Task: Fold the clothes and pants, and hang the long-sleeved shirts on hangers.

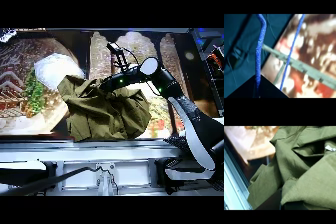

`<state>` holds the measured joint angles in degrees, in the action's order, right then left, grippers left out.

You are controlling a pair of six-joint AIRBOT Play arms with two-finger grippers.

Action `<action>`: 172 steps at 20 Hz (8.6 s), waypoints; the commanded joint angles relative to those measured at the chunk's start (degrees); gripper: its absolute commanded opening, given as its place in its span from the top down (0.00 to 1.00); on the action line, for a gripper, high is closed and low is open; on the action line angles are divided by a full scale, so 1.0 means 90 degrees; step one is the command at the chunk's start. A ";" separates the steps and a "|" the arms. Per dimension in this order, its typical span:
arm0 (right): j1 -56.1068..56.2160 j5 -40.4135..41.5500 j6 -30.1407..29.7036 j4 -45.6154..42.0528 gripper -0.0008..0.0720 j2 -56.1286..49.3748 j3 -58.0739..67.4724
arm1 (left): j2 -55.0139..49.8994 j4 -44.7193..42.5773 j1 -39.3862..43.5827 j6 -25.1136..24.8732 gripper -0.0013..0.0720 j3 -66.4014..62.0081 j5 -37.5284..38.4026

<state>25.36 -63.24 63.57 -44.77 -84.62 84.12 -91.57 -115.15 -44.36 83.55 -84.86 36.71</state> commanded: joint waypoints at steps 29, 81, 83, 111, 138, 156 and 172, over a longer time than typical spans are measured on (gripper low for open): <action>-0.0002 0.0687 -0.0121 -0.1178 0.94 0.1178 0.0005 | 0.7560 0.3354 0.8221 0.1919 0.97 0.3648 0.4707; 0.0002 -0.3291 0.0891 0.0612 0.80 0.2373 0.0005 | -0.1297 1.6665 0.6732 -0.7074 0.97 0.2288 0.7720; -0.0002 -0.3271 0.1042 0.0605 0.64 0.2579 0.0005 | -0.1285 1.6670 0.6790 -0.7070 0.97 0.2161 0.7720; -0.0736 -0.2110 -0.2203 -0.5037 0.12 0.1790 0.2795 | -0.1285 1.7279 0.7276 -0.7305 0.97 0.2135 0.7718; -0.2773 -0.2834 -0.2533 -0.2072 0.06 0.2127 0.2460 | -0.1287 1.7279 0.7276 -0.7140 0.97 0.2135 0.7715; -0.2773 -0.2132 -0.3368 -0.1705 0.95 0.1902 0.1336 | -0.1321 1.8088 0.7240 -0.7142 0.88 0.2135 0.7606; -0.2773 -0.2336 -0.3364 -0.0945 0.95 0.3257 0.1336 | -0.0828 1.9212 0.6215 -0.7618 0.32 0.0080 0.3065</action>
<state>0.40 -83.31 33.52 -53.91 -57.60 96.16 -100.53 63.26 14.55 15.99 -76.58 79.90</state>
